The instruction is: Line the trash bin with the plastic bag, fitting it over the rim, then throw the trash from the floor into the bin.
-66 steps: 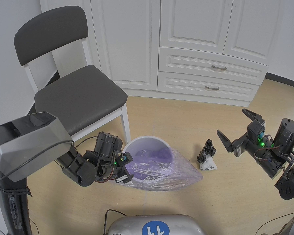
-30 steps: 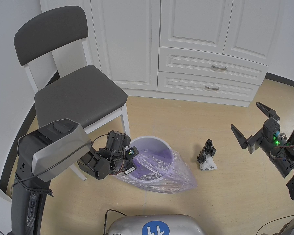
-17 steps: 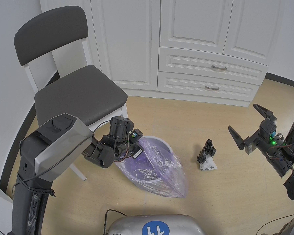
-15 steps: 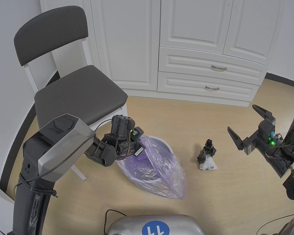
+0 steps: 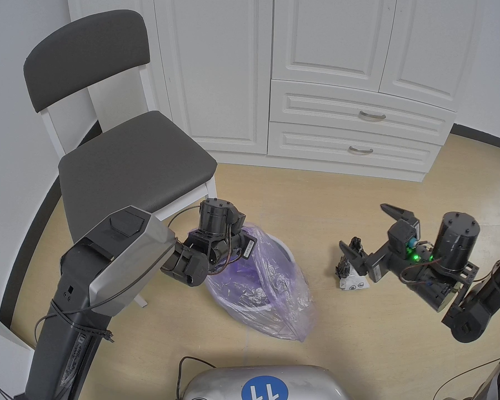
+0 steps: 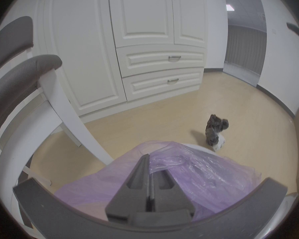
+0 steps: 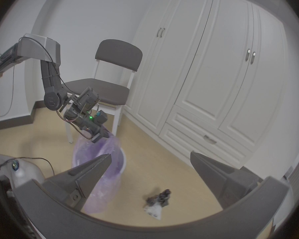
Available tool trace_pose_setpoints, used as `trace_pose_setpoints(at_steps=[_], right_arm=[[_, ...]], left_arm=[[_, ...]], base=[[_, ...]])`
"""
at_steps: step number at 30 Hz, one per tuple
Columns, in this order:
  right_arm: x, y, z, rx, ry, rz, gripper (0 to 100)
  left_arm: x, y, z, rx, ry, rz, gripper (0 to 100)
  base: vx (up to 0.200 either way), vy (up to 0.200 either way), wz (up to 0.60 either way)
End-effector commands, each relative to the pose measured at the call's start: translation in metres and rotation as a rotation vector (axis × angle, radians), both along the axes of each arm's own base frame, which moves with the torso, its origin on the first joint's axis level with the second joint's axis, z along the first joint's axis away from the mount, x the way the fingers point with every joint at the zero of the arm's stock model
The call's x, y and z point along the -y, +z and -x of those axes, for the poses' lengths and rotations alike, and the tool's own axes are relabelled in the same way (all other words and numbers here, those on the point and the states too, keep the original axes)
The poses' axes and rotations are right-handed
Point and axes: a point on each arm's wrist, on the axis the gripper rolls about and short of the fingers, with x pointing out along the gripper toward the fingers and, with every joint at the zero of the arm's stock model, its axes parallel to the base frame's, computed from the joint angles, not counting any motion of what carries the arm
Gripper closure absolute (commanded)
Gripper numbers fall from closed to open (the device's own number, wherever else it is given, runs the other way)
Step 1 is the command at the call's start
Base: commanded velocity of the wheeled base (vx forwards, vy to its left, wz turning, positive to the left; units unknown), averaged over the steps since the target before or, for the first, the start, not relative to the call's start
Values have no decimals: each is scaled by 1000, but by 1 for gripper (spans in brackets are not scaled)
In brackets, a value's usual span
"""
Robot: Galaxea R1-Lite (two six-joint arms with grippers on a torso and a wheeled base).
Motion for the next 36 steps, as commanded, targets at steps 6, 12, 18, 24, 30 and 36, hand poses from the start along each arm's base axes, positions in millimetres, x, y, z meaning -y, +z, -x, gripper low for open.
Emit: trace_pose_setpoints(at_steps=[6, 12, 18, 24, 30, 36], right_arm=[[-82, -72, -26, -207, 60, -110, 0], [-86, -80, -29, -219, 44, -107, 0], [-86, -89, -27, -266, 36, -71, 0], [-94, -90, -26, -264, 57, -72, 0], [-105, -82, -29, -307, 69, -29, 0], [-134, -56, -39, -416, 77, 80, 0]], left_arm=[[-9, -13, 26, 30, -30, 56, 100], [-13, -3, 25, 37, -21, 63, 0], [-31, 21, 58, -20, -63, 49, 0], [-58, 52, 90, -52, -83, 54, 0], [-81, 52, 109, -79, -51, 52, 0], [-88, 46, 124, -32, -23, 152, 0]], base=[[0, 0, 0], [0, 0, 0], [0, 0, 0], [0, 0, 0], [0, 0, 0], [0, 0, 0]])
